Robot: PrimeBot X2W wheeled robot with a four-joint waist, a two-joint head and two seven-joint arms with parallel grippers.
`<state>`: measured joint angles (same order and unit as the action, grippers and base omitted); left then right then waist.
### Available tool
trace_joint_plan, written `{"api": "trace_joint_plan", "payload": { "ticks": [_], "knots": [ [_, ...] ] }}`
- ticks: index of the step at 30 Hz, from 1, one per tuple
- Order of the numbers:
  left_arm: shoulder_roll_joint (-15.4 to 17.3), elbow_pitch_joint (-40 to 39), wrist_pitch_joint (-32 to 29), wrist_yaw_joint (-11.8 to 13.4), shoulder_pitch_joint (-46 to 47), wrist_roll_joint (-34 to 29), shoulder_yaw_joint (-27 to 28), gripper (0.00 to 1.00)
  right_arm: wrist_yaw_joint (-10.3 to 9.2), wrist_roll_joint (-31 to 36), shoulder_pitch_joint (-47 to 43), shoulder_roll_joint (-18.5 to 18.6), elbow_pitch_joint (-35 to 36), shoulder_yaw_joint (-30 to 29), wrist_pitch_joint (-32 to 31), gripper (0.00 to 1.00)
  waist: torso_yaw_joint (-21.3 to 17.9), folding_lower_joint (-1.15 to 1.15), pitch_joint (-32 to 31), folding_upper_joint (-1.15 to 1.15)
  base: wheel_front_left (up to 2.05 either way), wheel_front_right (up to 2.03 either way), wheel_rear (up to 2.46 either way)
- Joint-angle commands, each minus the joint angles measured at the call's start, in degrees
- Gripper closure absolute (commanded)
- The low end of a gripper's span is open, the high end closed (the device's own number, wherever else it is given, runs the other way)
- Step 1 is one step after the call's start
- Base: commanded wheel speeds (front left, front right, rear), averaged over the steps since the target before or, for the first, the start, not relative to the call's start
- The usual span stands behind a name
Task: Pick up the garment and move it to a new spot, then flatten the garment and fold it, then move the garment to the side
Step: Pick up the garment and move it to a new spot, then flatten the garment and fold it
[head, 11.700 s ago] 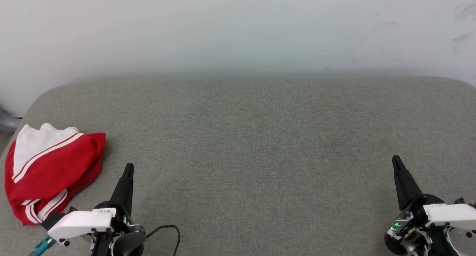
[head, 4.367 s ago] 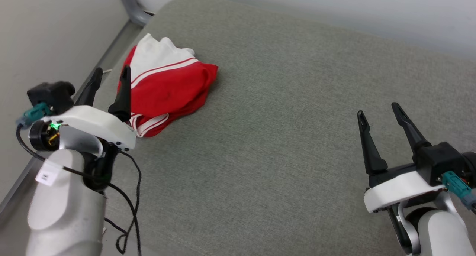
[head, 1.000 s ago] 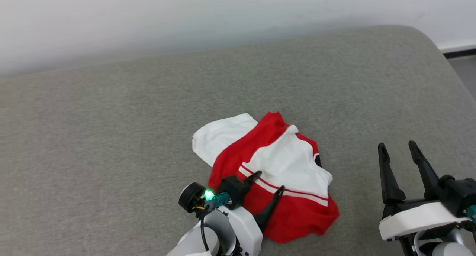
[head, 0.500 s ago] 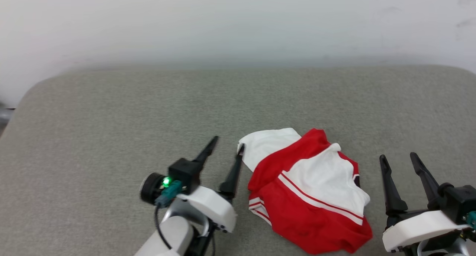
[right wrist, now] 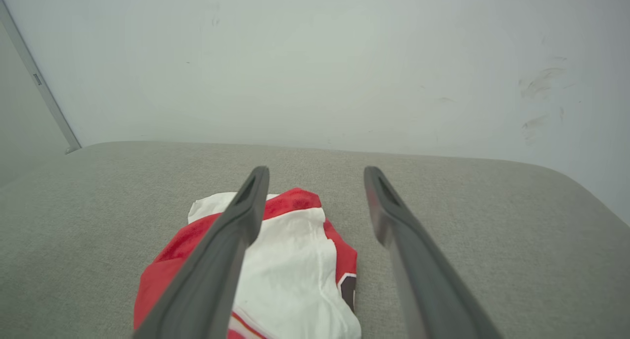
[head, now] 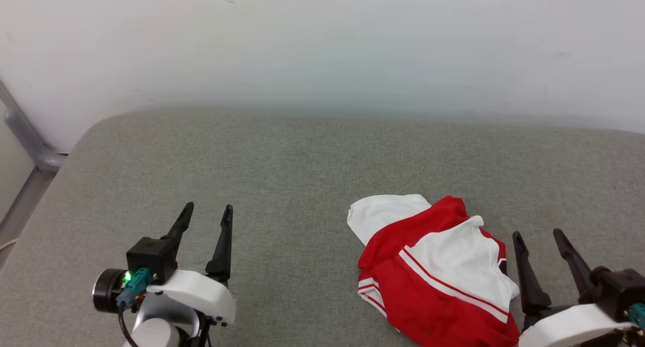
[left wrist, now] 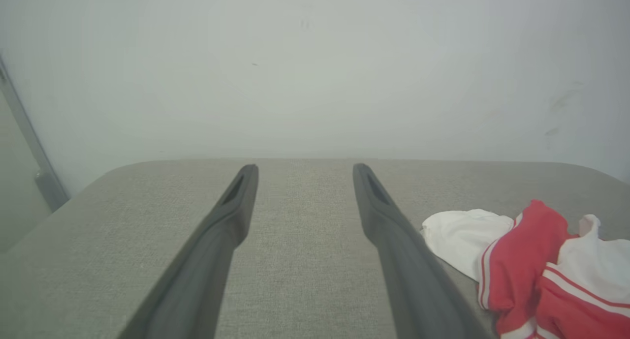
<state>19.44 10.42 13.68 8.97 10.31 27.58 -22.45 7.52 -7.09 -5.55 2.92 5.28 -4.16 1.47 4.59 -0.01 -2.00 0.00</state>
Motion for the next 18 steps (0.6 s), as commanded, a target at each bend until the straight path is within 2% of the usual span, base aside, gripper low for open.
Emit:
{"api": "trace_joint_plan", "payload": {
  "ticks": [1,7,18],
  "knots": [
    [0.6,-1.1,-0.5,0.5,-1.2,0.2,0.1,0.00,-0.06,-0.3,-1.0,-0.1,0.3,-0.1,0.0,0.00,0.0,0.01,-0.2,0.00,0.00,0.00,0.00],
    [2.1,-5.0,-2.3,1.9,-4.5,0.1,0.0,0.00,-0.06,-0.9,-2.8,-0.1,1.1,-0.3,-0.2,0.00,-1.0,0.01,-0.9,0.00,0.00,0.00,0.00],
    [2.5,-7.7,-3.3,3.1,-6.5,0.6,-0.3,0.00,-0.06,-0.6,-3.4,-0.1,2.3,-0.7,-1.2,0.00,-1.4,0.01,-0.8,0.00,0.00,0.00,0.00]
  ]
}}
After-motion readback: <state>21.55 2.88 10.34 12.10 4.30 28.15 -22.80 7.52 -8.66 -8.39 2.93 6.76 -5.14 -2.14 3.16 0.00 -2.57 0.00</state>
